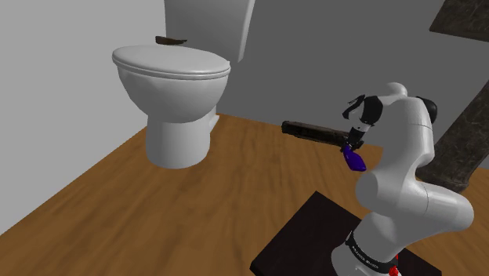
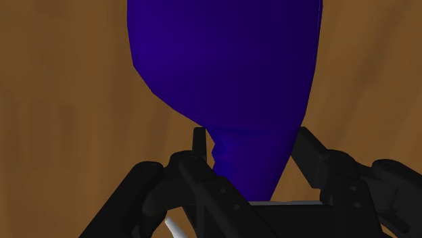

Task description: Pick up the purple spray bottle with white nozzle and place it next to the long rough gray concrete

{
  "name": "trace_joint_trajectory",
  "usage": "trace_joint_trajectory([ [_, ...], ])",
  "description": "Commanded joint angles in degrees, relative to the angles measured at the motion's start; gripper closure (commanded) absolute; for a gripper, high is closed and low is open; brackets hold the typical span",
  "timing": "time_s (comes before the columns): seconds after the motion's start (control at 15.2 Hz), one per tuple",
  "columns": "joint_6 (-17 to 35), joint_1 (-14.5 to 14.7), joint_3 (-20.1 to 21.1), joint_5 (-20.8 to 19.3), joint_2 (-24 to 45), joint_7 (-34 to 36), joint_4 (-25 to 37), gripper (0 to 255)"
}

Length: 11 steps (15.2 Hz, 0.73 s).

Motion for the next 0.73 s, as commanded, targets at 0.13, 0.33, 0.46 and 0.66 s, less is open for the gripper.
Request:
trace_joint_trajectory([
  [0.13, 1.9, -0.3, 0.4, 0.4, 1.8, -0.4, -0.1, 255],
  [0.33, 3.1, -0.5, 0.6, 0.7, 3.4, -0.6, 0.2, 255],
  [0.46, 3.9, -0.6, 0.8, 0.9, 4.4, -0.7, 0.5, 255],
  [0.66, 5.0, -0.8, 1.1, 1.2, 6.1, -0.8, 1.1, 255],
])
